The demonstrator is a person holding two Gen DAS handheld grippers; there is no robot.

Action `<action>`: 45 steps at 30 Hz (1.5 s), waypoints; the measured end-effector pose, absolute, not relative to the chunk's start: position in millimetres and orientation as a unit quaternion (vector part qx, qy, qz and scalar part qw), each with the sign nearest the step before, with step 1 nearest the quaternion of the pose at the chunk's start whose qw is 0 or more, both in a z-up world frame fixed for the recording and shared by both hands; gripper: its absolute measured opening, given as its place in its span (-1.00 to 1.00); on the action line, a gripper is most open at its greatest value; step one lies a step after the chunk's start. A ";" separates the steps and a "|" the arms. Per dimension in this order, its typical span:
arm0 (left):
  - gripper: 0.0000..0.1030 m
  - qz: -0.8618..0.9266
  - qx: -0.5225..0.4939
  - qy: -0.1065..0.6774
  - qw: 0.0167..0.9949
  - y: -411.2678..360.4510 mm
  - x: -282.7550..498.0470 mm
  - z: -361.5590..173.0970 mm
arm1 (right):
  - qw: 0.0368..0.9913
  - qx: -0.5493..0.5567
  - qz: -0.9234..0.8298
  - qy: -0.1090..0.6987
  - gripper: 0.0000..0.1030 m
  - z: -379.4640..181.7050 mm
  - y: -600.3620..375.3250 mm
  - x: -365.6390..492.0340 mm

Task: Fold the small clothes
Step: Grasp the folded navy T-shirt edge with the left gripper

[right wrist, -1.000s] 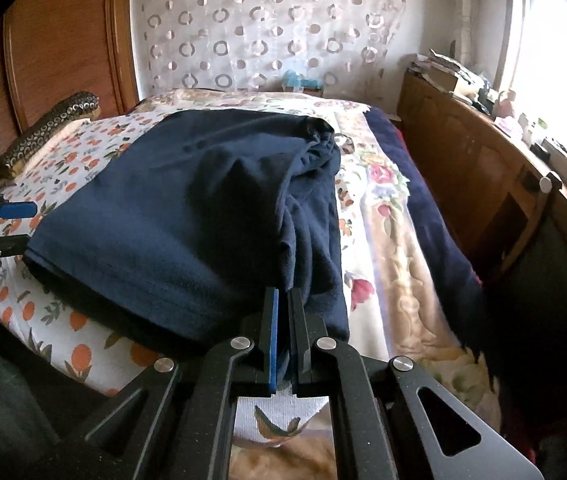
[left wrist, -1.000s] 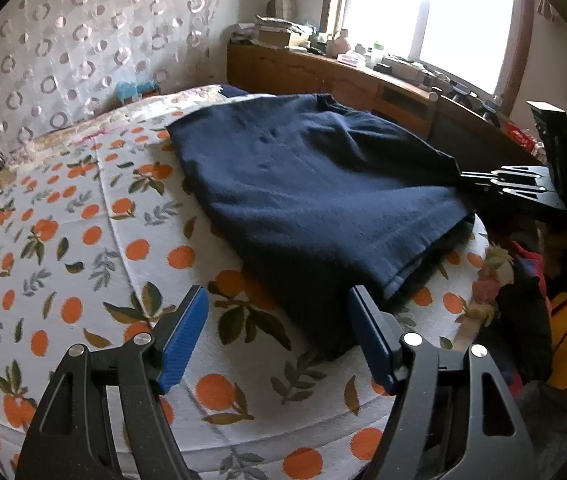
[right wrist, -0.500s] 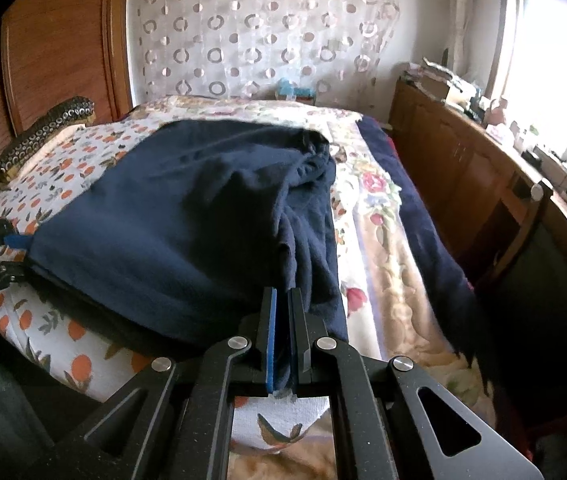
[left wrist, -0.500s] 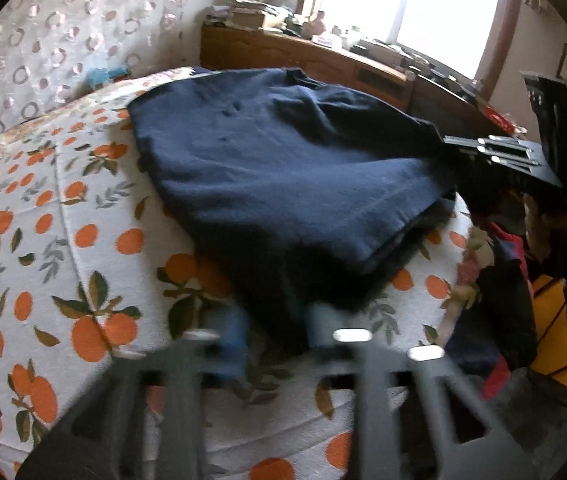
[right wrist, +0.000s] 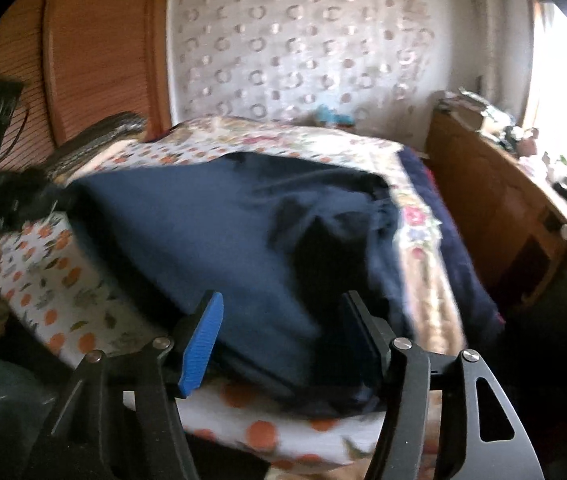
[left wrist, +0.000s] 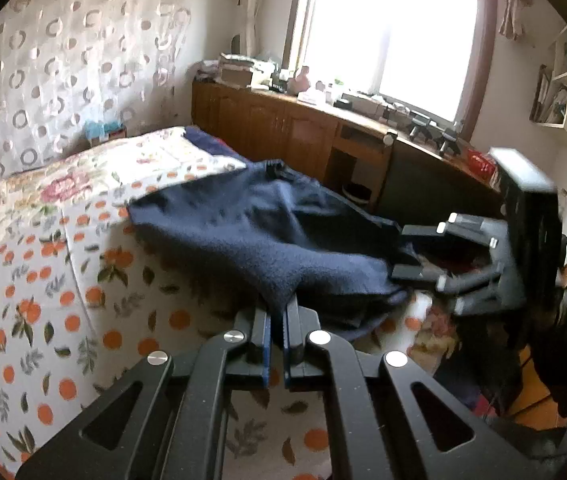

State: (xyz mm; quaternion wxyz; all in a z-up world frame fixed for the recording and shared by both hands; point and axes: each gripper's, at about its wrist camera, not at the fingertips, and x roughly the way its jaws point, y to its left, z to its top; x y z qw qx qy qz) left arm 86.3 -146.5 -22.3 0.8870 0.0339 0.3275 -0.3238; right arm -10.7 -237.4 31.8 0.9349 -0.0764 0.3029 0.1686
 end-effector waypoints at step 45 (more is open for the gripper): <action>-0.91 -0.268 0.018 0.322 0.908 -125.6 139.3 -15.6 | 0.941 -0.146 0.163 0.259 -0.77 83.9 -230.9 75.5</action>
